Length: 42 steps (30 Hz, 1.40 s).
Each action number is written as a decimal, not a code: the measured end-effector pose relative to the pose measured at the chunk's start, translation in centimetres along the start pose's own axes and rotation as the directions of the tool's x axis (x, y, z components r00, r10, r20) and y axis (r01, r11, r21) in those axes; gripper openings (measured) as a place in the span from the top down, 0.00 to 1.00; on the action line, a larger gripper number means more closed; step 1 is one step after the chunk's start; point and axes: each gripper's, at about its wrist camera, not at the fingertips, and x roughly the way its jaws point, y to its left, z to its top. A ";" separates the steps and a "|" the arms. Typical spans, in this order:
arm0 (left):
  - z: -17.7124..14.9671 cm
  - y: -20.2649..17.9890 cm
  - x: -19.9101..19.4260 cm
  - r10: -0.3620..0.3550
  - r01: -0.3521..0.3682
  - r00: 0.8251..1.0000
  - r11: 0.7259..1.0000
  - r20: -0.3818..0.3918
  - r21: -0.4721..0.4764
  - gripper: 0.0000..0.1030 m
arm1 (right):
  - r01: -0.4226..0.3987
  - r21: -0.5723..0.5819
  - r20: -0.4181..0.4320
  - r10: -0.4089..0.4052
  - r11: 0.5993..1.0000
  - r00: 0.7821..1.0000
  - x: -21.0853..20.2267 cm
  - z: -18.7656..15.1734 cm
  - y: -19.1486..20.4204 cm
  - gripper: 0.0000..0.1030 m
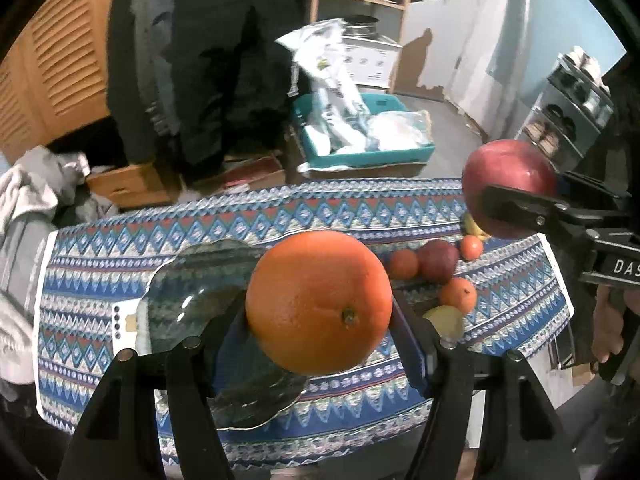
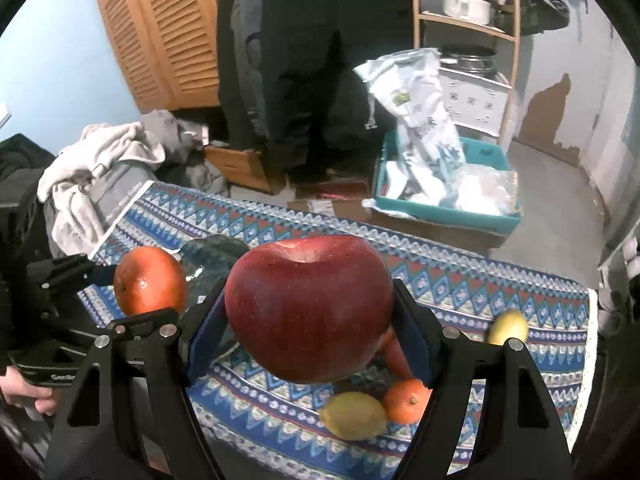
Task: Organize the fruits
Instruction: 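Lift and carry the orange with the left tool while the right tool carries the apple to the glass bowl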
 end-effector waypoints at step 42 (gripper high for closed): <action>-9.5 13.5 9.7 0.059 -0.137 0.950 0.961 -0.308 -0.239 0.33 | -0.181 -0.044 -0.255 0.164 0.983 0.953 13.8 -0.1 10.8 0.26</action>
